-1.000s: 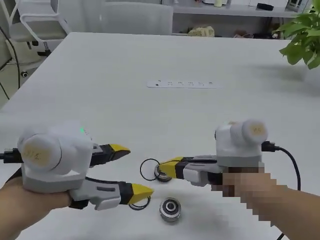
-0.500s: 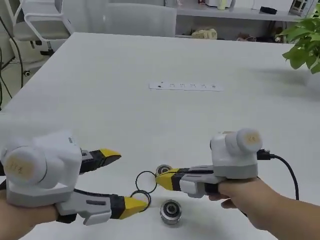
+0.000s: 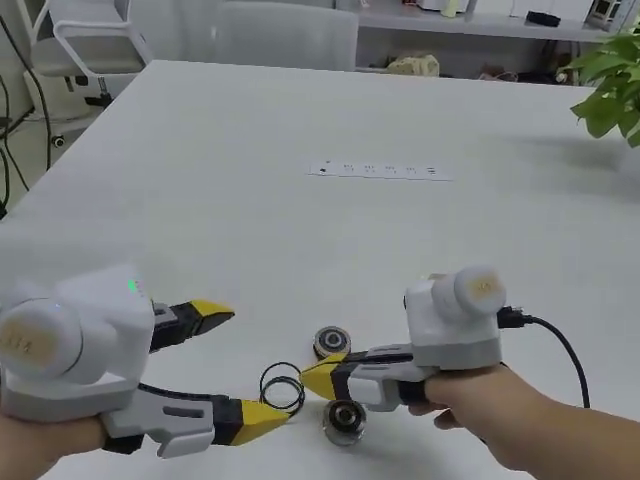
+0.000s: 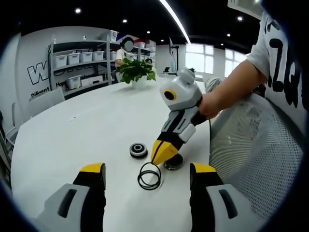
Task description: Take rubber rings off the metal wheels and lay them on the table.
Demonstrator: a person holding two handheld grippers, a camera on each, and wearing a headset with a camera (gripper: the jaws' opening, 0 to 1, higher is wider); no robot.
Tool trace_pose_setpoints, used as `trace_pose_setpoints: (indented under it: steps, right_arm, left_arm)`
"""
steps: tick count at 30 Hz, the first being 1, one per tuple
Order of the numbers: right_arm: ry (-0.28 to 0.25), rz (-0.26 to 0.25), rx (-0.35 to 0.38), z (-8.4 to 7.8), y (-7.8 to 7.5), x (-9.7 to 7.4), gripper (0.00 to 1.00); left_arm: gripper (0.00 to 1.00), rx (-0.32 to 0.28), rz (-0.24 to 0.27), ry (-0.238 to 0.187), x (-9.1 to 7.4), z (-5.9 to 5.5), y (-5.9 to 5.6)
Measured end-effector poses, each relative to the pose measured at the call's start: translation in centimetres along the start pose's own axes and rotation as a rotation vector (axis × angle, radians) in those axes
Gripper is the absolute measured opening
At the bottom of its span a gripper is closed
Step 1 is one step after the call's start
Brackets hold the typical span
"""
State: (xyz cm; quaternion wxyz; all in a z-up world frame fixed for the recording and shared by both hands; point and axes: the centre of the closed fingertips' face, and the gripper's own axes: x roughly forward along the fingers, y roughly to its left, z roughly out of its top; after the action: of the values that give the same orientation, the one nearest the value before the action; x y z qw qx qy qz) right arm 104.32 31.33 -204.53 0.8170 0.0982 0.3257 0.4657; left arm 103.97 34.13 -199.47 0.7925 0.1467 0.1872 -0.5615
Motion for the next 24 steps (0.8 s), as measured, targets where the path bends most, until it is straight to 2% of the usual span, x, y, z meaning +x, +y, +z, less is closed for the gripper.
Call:
trace_pose_setpoints:
  steps: [5, 24]
  right_arm:
    - [0.02, -0.008, 0.004, -0.5, -0.3, 0.3, 0.0]
    - [0.04, -0.04, 0.021, -1.2, -1.2, 0.7, 0.0]
  left_arm:
    - [0.69, 0.009, -0.001, 0.005, 0.2, 0.0, 0.0]
    - [0.69, -0.004, -0.014, 0.015, 0.5, -0.4, -0.5]
